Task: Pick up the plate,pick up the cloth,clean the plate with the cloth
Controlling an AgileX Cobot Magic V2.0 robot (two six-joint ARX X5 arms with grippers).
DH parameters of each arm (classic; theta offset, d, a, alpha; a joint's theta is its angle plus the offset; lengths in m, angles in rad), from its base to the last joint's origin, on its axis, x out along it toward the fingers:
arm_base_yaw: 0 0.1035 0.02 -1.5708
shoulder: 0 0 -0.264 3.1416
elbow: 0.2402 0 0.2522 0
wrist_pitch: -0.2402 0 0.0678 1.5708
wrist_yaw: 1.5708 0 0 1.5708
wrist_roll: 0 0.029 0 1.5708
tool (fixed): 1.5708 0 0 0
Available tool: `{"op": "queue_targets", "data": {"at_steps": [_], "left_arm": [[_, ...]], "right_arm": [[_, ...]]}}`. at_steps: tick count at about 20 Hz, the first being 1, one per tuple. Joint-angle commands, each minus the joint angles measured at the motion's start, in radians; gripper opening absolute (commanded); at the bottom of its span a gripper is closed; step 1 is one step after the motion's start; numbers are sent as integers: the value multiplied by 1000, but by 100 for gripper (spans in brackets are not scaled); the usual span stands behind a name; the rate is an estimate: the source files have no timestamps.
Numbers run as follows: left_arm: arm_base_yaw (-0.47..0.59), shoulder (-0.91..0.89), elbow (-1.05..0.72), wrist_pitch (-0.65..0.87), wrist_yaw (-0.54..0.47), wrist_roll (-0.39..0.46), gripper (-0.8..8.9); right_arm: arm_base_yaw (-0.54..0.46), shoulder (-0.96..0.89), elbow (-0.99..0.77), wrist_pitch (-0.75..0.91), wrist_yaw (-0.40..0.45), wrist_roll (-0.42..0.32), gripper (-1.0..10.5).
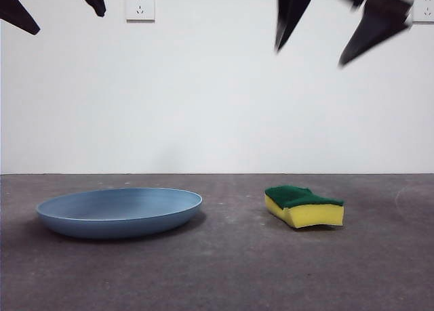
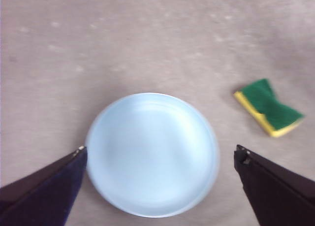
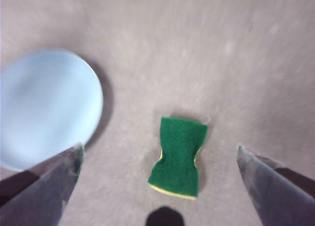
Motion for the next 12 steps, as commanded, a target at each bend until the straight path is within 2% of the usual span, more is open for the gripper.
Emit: {"op": "queue_targets", "data": {"at_steps": [1,2,3,4,6,8,10,12], "left_arm": [[-3,3,-6,4,-66,25,353],[-3,3,-7,3,-66,41,226],[-4,3,-7,3,-61,58,63],[-4,3,-6,3,-60,65,-10],[-8,2,-6,-4,-52,93,-8],[-44,-15,-7,-48,-58,151,-7],[-89,-53,-10,-59,-63,144,-8],[-133,-117,-11,-23,-113,132,-8]], "right_arm": [[0,-83,-5,-51,6,6,178],[0,-114,-5,-74,6,3,40],[0,-148,-6,-96,6,-13,-11],[1,-176,-6,-111,6,-17,-10],[3,-225,-6,-118,8,-17,-11],[10,-277,-8,-113,83,-18,-11],[33,-344,-29,-91,145,-24,-11],[57,-445,-106,-15,144,-19,-11]]}}
